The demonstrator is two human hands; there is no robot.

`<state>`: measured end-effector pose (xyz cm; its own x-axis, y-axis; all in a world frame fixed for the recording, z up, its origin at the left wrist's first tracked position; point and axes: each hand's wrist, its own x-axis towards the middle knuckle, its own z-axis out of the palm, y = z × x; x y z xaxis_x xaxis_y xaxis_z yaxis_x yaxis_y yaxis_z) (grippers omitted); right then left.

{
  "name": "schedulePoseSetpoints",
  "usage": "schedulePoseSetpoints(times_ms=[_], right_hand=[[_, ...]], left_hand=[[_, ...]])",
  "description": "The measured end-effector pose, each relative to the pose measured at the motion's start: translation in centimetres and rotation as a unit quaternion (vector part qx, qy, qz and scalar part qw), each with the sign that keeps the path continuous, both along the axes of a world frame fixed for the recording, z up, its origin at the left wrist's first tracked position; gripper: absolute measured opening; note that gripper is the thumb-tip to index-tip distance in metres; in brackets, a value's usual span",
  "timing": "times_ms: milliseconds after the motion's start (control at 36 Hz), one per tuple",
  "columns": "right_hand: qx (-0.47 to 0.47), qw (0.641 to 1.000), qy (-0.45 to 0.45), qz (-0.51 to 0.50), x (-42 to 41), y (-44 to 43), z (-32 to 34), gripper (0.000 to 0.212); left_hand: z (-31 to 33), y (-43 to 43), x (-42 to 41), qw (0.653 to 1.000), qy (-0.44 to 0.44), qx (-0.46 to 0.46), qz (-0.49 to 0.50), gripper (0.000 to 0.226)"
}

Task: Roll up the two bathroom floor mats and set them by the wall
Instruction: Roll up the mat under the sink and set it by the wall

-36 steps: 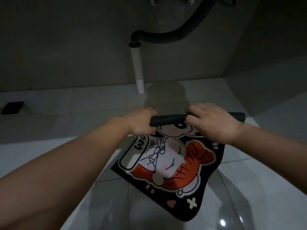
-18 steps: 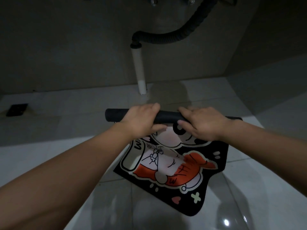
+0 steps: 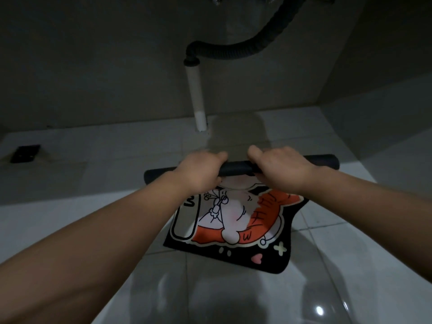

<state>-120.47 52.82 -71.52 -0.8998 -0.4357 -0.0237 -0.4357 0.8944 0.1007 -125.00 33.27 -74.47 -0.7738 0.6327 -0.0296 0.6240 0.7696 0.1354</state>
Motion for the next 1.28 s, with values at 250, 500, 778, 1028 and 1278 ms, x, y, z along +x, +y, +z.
schedulePoseSetpoints(times_ms=[250, 500, 778, 1028, 1278], right_hand=[[-0.047, 0.998, -0.001, 0.044, 0.1, 1.0, 0.3, 0.023], [-0.054, 0.982, -0.172, -0.063, -1.2, 0.1, -0.2, 0.04], [0.087, 0.982, 0.127, 0.108, -0.4, -0.4, -1.4, 0.024], [-0.001, 0.998, -0.068, -0.014, -0.9, -1.1, -0.1, 0.031], [0.009, 0.998, -0.054, -0.034, -1.3, -0.5, -0.3, 0.015]], left_hand=[[0.2, -0.3, 0.2, 0.998, -0.043, 0.036, -0.018, 0.024], [0.5, 0.8, 1.4, 0.994, 0.094, 0.033, -0.045, 0.025], [-0.2, 0.1, -0.1, 0.981, -0.166, 0.06, 0.077, 0.078], [-0.6, 0.1, 1.2, 0.994, 0.109, -0.018, 0.025, 0.027], [-0.1, 0.8, 0.8, 0.996, 0.084, -0.003, 0.033, 0.041]])
